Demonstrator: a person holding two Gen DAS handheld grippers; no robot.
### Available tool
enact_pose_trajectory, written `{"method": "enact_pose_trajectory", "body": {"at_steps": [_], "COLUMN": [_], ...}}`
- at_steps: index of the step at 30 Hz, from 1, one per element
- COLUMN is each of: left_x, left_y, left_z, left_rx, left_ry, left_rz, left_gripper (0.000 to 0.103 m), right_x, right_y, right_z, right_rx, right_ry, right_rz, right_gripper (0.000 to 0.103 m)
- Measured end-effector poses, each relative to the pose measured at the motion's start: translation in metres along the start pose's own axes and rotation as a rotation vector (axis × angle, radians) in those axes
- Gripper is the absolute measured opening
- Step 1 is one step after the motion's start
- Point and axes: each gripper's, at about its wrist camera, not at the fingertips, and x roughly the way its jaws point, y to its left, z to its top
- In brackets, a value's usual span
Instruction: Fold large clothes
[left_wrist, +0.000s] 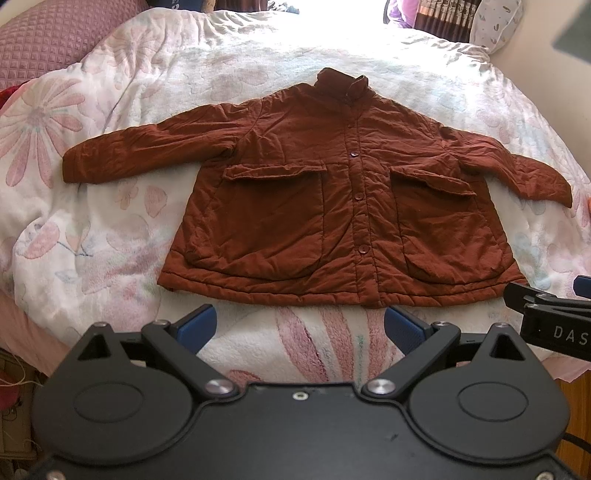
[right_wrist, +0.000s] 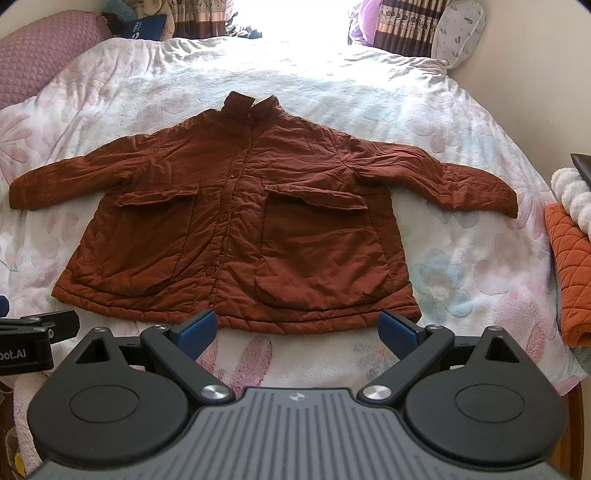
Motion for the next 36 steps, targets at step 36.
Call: {"method": "enact_pose_trajectory", "body": {"at_steps": [36], "left_x": [0.048], "left_y": [0.047], "left_z": [0.026], "left_rx": [-0.096], "left_ry": [-0.027], "left_rz": [-0.079], "left_gripper": [0.1], "right_x": [0.032], "right_y": [-0.006], "right_z": [0.027], "right_rx": [0.066], "right_ry": [-0.071], "right_rz": [0.024], "right_gripper": [0.103]}}
